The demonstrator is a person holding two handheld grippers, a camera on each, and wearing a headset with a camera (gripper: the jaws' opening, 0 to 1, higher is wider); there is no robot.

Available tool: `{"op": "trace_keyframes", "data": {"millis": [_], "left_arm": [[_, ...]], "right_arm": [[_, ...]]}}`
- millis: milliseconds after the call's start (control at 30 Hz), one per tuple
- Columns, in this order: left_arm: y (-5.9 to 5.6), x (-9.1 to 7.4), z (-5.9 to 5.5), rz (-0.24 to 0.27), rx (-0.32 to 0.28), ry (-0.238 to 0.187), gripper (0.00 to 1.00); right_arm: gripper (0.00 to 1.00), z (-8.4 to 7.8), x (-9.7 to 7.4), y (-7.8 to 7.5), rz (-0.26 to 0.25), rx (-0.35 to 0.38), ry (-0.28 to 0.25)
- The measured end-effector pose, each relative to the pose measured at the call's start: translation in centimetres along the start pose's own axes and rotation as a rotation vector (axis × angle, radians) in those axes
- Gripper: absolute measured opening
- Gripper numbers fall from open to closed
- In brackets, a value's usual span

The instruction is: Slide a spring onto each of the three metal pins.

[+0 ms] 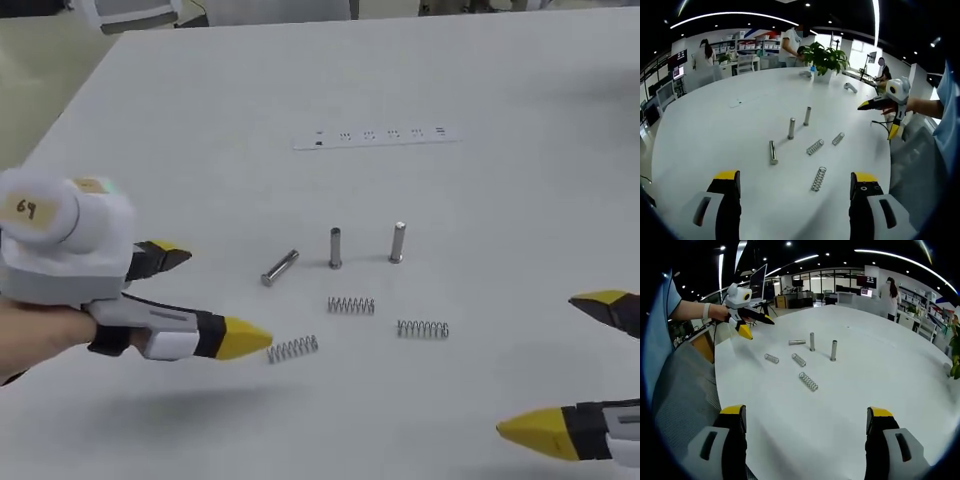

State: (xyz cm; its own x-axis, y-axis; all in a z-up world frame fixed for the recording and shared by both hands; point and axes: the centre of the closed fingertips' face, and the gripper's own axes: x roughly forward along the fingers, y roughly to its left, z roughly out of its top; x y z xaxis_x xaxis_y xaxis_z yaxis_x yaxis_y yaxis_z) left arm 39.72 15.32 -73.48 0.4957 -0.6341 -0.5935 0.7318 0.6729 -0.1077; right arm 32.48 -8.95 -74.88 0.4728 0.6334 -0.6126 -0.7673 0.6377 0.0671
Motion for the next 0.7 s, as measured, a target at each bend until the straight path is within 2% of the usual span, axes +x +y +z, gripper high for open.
{"op": "trace_keyframes", "data": {"millis": [700], "left_arm": [[1.5, 2.4, 0.0, 0.001, 0.001, 0.043, 0.74]], "right_arm": [[0.98, 0.3, 0.9, -0.1, 0.016, -0.013, 0.001]]}}
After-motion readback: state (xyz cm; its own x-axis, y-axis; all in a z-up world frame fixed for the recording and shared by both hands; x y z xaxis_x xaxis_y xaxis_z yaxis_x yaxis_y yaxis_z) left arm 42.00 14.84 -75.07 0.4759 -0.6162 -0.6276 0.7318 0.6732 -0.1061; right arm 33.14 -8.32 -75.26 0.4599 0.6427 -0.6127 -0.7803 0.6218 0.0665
